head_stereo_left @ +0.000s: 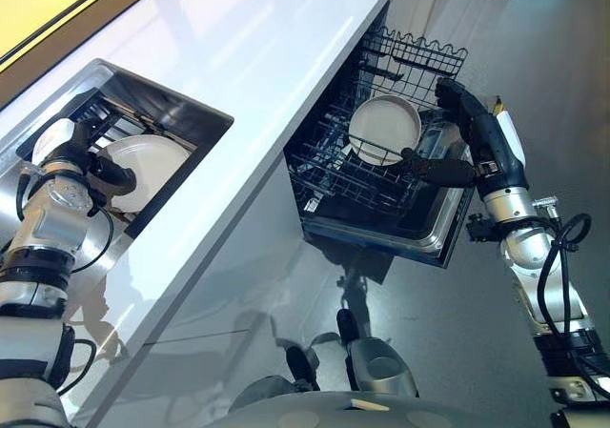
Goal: Pick up plates and place into dishwasher.
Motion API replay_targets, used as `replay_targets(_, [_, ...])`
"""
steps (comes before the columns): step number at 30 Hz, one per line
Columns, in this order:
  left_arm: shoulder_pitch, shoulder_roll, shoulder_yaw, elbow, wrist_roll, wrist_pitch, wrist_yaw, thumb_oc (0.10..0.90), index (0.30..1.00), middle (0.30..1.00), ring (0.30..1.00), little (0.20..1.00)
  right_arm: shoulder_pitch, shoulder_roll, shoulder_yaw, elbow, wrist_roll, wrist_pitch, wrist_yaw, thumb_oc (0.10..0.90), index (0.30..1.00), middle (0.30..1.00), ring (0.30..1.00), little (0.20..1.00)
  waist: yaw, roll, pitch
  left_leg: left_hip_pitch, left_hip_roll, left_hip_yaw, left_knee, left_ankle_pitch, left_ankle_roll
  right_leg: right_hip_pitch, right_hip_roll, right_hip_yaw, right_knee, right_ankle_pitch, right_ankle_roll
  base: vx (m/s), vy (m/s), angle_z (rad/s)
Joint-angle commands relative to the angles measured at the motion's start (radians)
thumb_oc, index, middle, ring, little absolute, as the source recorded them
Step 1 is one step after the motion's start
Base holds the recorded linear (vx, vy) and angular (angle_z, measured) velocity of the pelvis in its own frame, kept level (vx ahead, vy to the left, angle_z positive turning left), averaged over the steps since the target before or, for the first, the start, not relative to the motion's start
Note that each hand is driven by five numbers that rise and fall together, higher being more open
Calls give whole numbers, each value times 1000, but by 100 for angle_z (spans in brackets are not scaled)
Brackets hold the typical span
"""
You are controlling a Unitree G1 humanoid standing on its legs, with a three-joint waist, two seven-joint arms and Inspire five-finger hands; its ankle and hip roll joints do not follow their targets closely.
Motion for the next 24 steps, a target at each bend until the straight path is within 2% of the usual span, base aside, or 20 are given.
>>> replay_targets(1, [-67,120,-25,74,12,32,-9,800,900,900,900,900,-26,-54,-41,-92,-2,-88,-34,800,900,900,900,900,3,24,-148,-85,-69,-23,154,-155,37,-70,-64,-12,157,-110,157,64,48,-2])
replay_targets(7, [-85,116,-19,143,-111,38,-125,800,900,900,900,900,-24,-69,-41,-95,3,-71,-30,800,900,900,900,900,-9,26,-141,-80,-68,-23,168,-167,38,-73,-66,-13,168,-122,161,42,33,-4])
replay_targets(8, [-82,115,-16,153,-135,38,-152,731,841,841,841,831,-22,-69,-42,-95,5,-71,-28,800,900,900,900,900,-9,27,-141,-81,-67,-22,171,-168,38,-73,-66,-13,168,-123,161,19,10,-3])
replay_targets(9, [-78,112,-13,159,-166,42,-167,583,714,714,714,683,-21,-69,-42,-94,5,-70,-28,800,900,900,900,900,-9,27,-141,-81,-67,-22,172,-169,37,-73,-66,-13,168,-123,161,0,0,0])
replay_targets(10, [-60,102,3,165,-186,34,-209,366,528,528,528,466,-16,-67,-47,-94,5,-71,-30,800,900,900,900,900,-4,27,-140,-84,-65,-21,172,-166,37,-75,-64,-12,163,-118,159,0,0,0])
replay_targets(11, [-48,100,9,168,-199,28,-225,342,507,507,507,442,-12,-70,-50,-94,8,-72,-32,800,900,900,900,900,-3,27,-140,-83,-65,-22,171,-166,37,-75,-65,-13,162,-117,160,0,0,0])
replay_targets(12, [-29,98,20,165,-212,12,-242,100,300,300,300,200,-7,-69,-53,-97,9,-70,-39,800,900,900,900,900,2,27,-138,-85,-64,-24,172,-165,36,-75,-65,-16,161,-117,160,0,0,0])
replay_targets(21, [15,114,52,100,-258,-68,-254,100,300,300,300,200,-2,-68,-64,-79,75,-81,-47,800,900,900,900,900,28,30,-144,-91,-58,-46,165,-152,27,-47,-52,-40,131,-142,144,-40,-47,1])
replay_targets(24, [18,119,46,68,-251,-108,-206,100,300,300,300,200,-10,-56,-57,-70,144,-85,-41,800,900,900,900,900,39,27,-152,-89,-55,-60,149,-141,23,-34,-43,-47,126,-150,137,-65,-79,7])
